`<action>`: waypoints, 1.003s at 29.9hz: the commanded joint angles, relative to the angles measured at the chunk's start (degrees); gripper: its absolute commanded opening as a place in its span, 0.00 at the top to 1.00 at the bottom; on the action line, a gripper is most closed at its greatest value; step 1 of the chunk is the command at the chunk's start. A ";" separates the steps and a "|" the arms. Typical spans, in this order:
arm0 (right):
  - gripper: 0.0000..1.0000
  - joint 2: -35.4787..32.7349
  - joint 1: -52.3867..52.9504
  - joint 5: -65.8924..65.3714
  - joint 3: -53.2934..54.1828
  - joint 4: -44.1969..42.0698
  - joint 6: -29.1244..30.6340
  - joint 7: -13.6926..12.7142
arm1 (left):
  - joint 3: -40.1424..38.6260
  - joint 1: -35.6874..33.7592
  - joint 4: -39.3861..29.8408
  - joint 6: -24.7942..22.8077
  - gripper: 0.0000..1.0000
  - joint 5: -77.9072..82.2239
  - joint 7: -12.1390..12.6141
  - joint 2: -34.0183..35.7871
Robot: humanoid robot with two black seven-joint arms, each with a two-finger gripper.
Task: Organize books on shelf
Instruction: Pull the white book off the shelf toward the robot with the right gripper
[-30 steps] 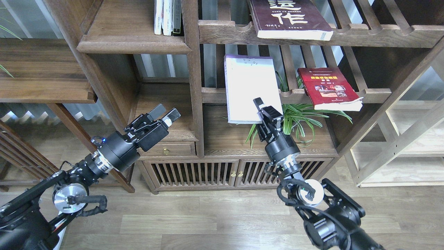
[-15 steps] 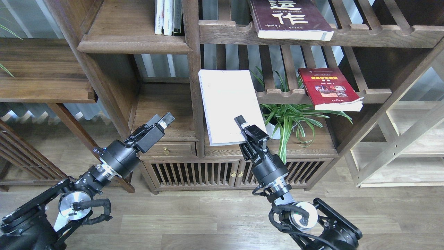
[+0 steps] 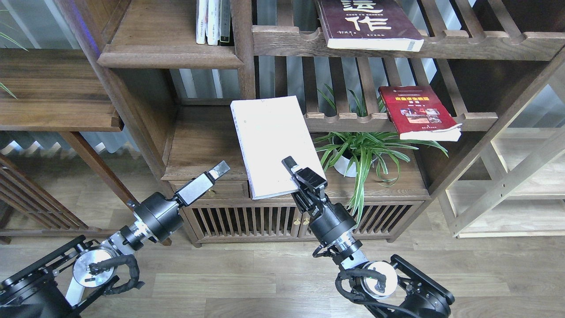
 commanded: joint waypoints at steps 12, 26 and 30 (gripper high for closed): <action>0.97 0.00 -0.34 -3.01 -5.08 -0.49 -0.01 -0.01 | 1.76 0.53 -0.11 0.00 0.04 -4.11 0.15 1.36; 0.97 0.00 -0.08 -5.91 -6.31 -1.54 -0.01 -0.09 | 3.43 0.18 -0.64 0.00 0.07 -4.29 1.11 1.45; 0.97 0.00 -0.08 -7.58 -7.45 -1.54 -0.01 -0.01 | 3.52 0.09 -0.64 0.00 0.09 -4.37 1.20 1.36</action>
